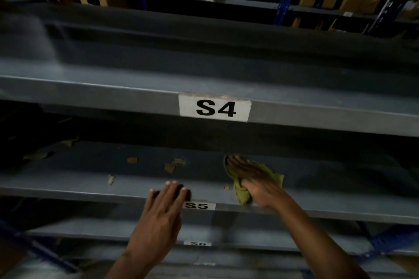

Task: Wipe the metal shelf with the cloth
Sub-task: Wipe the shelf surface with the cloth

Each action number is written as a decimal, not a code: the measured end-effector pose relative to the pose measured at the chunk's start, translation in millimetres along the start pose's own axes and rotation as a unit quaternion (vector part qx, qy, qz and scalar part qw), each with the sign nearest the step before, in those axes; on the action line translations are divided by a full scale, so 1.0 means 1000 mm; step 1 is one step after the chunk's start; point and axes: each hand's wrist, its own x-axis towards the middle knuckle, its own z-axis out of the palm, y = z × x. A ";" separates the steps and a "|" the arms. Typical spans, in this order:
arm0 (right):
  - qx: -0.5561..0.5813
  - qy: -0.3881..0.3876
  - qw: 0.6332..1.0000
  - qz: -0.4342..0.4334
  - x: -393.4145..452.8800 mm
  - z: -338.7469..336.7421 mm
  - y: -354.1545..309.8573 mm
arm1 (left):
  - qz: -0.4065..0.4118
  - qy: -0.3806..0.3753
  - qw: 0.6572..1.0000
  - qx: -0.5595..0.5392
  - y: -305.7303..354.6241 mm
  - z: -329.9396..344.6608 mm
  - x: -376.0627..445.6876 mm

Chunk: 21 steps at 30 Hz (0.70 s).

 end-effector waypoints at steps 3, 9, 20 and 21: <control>0.023 0.010 0.997 0.078 0.017 -0.001 0.001 | -0.053 0.016 0.998 -0.002 -0.037 -0.004 -0.016; 0.079 0.012 0.993 0.087 0.055 0.001 -0.017 | -0.008 0.032 0.999 -0.007 -0.071 0.004 -0.021; -0.004 -0.004 0.999 -0.049 0.029 0.012 -0.046 | 0.043 0.041 0.998 -0.005 -0.089 0.004 -0.025; -0.002 0.006 1.000 -0.024 0.035 0.011 -0.046 | 0.029 0.043 0.999 -0.002 -0.097 0.004 -0.027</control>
